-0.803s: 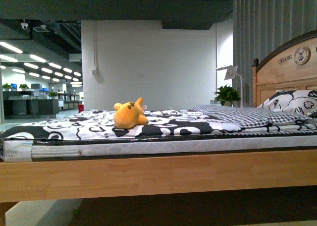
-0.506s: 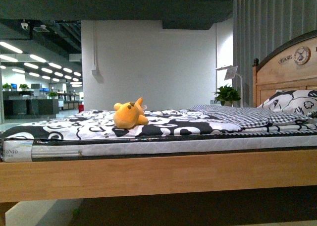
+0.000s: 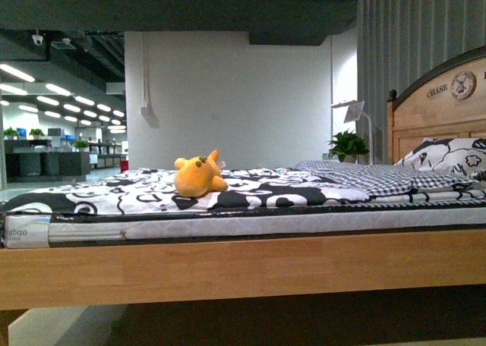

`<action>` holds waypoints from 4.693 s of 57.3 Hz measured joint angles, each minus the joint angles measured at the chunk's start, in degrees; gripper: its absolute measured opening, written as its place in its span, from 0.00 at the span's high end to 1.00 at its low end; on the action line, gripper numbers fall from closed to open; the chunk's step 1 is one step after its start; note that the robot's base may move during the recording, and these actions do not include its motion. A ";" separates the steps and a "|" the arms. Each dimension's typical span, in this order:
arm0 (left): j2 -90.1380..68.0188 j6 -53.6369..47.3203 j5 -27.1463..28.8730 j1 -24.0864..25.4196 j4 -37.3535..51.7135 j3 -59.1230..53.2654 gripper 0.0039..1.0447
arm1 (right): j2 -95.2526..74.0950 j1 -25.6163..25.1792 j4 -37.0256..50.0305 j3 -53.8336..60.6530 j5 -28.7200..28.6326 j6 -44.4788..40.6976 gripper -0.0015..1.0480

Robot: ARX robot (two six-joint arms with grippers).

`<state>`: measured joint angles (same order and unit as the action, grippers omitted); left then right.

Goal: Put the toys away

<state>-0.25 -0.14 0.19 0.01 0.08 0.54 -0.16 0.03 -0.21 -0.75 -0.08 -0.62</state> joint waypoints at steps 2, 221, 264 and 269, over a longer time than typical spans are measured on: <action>-0.02 0.00 0.00 0.00 0.00 0.00 0.06 | 0.00 0.00 0.00 0.00 0.00 0.00 0.06; 0.02 0.00 -0.09 0.00 -0.04 0.02 0.06 | 0.07 0.00 0.11 -0.02 0.24 0.00 0.06; 0.00 0.00 0.02 -0.07 -0.13 0.00 0.06 | -0.74 1.77 -1.05 -0.20 5.09 1.18 0.06; 0.00 0.00 0.02 -0.07 -0.13 0.00 0.06 | -5.14 6.27 -0.66 -0.52 18.82 4.26 0.06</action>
<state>-0.25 -0.14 0.21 -0.05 -0.05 0.54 -5.30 6.31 -0.86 -1.28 18.74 3.64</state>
